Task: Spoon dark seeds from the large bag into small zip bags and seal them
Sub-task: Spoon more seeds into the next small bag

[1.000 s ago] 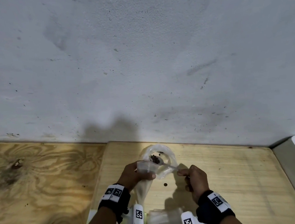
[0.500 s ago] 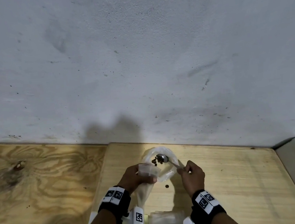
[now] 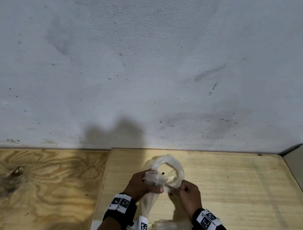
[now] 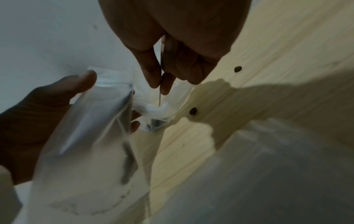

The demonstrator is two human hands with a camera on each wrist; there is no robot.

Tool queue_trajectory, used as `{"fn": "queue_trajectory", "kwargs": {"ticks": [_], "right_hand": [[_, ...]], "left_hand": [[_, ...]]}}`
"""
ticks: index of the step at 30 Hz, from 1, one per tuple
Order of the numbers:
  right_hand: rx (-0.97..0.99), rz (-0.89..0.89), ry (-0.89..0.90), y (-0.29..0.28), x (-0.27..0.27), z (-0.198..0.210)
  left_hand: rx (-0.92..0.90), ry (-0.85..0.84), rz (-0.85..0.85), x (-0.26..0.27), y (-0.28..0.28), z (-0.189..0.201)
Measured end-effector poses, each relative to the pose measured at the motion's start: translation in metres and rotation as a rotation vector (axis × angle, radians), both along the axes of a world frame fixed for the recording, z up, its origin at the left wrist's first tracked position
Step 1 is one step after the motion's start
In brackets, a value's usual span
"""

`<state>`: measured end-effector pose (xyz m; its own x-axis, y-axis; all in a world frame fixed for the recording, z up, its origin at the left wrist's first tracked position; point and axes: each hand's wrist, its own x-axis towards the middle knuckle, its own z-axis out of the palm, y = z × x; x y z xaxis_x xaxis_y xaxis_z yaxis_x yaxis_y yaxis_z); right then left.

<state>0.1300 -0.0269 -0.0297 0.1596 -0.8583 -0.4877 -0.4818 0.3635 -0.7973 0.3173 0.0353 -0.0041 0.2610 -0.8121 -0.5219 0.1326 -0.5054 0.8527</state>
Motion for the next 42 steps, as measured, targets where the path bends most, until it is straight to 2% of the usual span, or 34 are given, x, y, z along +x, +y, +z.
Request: {"fn": "queue_trajectory", "kwargs": {"ticks": [3,7,10,19,24,32,42], "right_hand": [[0.085,-0.043,-0.003,-0.001,0.01,-0.011],[0.276,-0.141,-0.107,-0.003,0.013,0.011],[0.319,-0.17,-0.193,-0.009,0.009,0.024],[0.185,-0.325,-0.166,-0.026,-0.014,0.03],[0.115,-0.384,-0.148,-0.033,-0.02,0.029],[-0.087,-0.301,-0.01,-0.035,-0.004,0.025],[-0.089,-0.043,0.02,-0.044,-0.009,0.019]], "left_hand": [[0.001,0.007,-0.017,-0.001,0.0,-0.001],[0.0,0.022,-0.007,0.0,0.002,-0.003],[-0.008,0.039,0.04,0.001,0.003,-0.004],[-0.026,0.041,0.127,0.005,0.007,-0.006],[-0.026,0.038,0.105,0.003,0.006,-0.006],[-0.029,0.038,0.039,0.001,0.005,0.0],[-0.007,0.026,0.038,0.009,0.004,-0.003]]}}
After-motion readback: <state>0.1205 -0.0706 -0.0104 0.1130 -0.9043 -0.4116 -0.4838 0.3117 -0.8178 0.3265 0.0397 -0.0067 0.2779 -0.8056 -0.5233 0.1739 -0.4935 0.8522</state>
